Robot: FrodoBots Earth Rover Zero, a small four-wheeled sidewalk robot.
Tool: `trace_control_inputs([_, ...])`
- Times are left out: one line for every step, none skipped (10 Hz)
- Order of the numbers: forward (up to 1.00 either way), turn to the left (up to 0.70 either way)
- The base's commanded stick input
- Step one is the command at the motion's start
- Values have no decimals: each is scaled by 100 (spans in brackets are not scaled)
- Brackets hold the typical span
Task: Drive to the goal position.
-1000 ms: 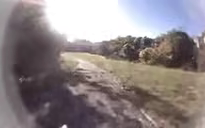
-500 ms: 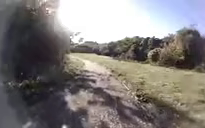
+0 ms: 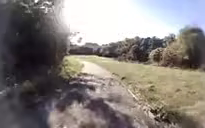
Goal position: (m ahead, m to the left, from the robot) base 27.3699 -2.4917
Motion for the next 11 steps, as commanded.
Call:
trace_control_inputs([100, 1])
trace_control_inputs([100, 1])
trace_control_inputs([100, 1])
trace_control_inputs([100, 2])
trace_control_inputs([100, 24])
trace_control_inputs([100, 35])
trace_control_inputs([100, 39])
trace_control_inputs([100, 16])
trace_control_inputs([100, 1])
trace_control_inputs([100, 1])
trace_control_inputs([100, 1])
